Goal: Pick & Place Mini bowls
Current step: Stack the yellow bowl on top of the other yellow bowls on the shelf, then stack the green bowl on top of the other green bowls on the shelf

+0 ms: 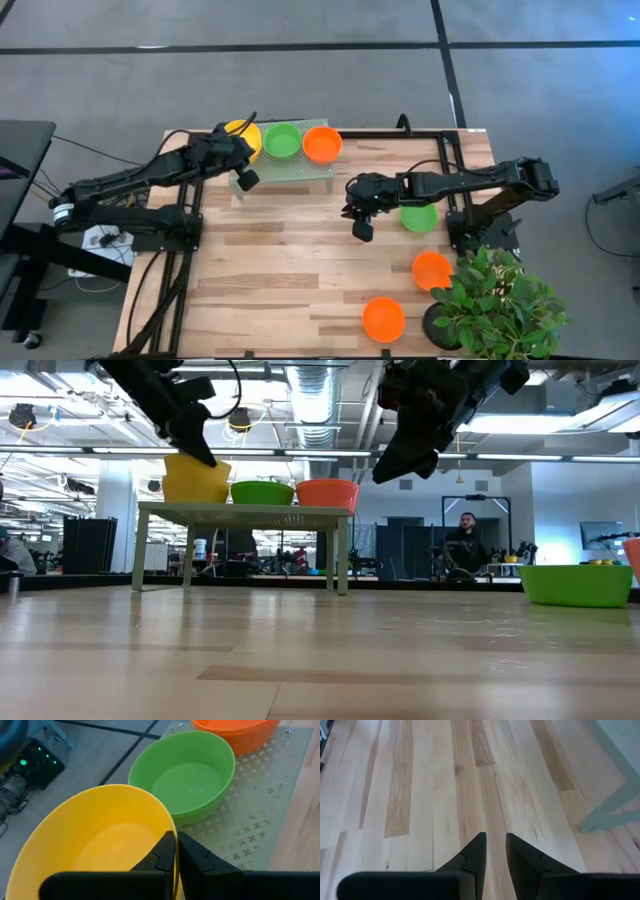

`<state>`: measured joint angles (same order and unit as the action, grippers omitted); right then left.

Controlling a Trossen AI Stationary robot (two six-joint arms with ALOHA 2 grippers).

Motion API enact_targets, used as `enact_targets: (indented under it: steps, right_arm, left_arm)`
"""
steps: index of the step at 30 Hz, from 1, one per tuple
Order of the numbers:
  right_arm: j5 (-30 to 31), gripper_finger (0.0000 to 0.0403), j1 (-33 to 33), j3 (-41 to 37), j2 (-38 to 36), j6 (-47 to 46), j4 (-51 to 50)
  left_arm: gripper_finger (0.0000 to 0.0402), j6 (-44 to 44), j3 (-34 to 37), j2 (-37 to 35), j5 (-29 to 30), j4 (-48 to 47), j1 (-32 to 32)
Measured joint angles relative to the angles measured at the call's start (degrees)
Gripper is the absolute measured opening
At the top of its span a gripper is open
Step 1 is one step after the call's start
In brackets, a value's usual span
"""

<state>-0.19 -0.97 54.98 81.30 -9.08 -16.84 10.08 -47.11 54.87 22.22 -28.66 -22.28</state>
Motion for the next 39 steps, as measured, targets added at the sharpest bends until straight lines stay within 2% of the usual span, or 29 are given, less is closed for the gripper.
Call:
enact_targets:
  steps: [7, 25, 32, 39]
  right_arm:
    - [0.0, 0.0069, 0.0, 0.0, 0.0, 0.0, 0.0]
    - [0.0, 0.0069, 0.0, 0.0, 0.0, 0.2, 0.0]
    - [0.1, 0.0069, -0.2, 0.0, 0.0, 0.5, 0.0]
    - [0.2, 0.0069, -0.2, 0.0, 0.0, 0.2, -0.2]
  left_arm:
    - [0.0022, -2.0, 0.0, 1.3, 0.0, 0.5, 0.0]
    - [0.0089, -1.6, 0.0, 1.2, 0.1, 3.7, 1.3]
    - [0.0090, -1.4, 0.0, -1.3, 0.0, 13.2, 10.0]
    - [0.0090, -6.0, 0.0, -0.6, -0.1, 13.5, 22.9]
